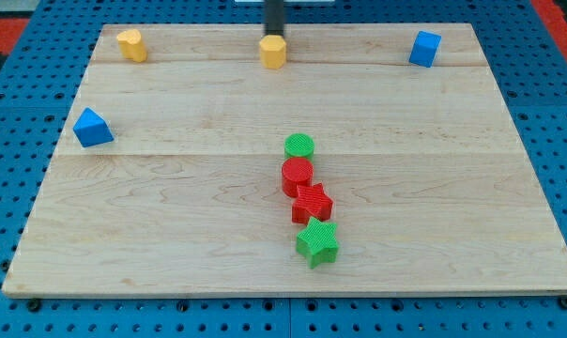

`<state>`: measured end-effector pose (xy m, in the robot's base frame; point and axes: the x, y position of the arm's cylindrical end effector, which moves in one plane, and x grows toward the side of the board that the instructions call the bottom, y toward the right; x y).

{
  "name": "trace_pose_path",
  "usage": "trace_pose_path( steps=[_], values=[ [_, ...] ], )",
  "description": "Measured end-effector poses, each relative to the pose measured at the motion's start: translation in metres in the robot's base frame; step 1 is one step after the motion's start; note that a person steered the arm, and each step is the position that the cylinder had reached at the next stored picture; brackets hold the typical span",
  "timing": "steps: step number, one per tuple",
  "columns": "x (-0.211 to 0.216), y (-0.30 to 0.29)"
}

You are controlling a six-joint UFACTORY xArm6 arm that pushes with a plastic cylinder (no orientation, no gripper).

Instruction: Place the yellow hexagon diagonal to the yellow heart

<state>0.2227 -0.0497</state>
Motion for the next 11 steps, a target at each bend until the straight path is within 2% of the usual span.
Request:
trace_pose_path(
  steps=[1, 2, 3, 5, 6, 7, 8, 11],
  values=[
    [-0.005, -0.006],
    [-0.026, 0.059],
    [-0.007, 0.094],
    [0.044, -0.035],
    [0.054, -0.064],
    [0.054, -0.024],
    [0.075, -0.012],
    [0.084, -0.111]
  ],
)
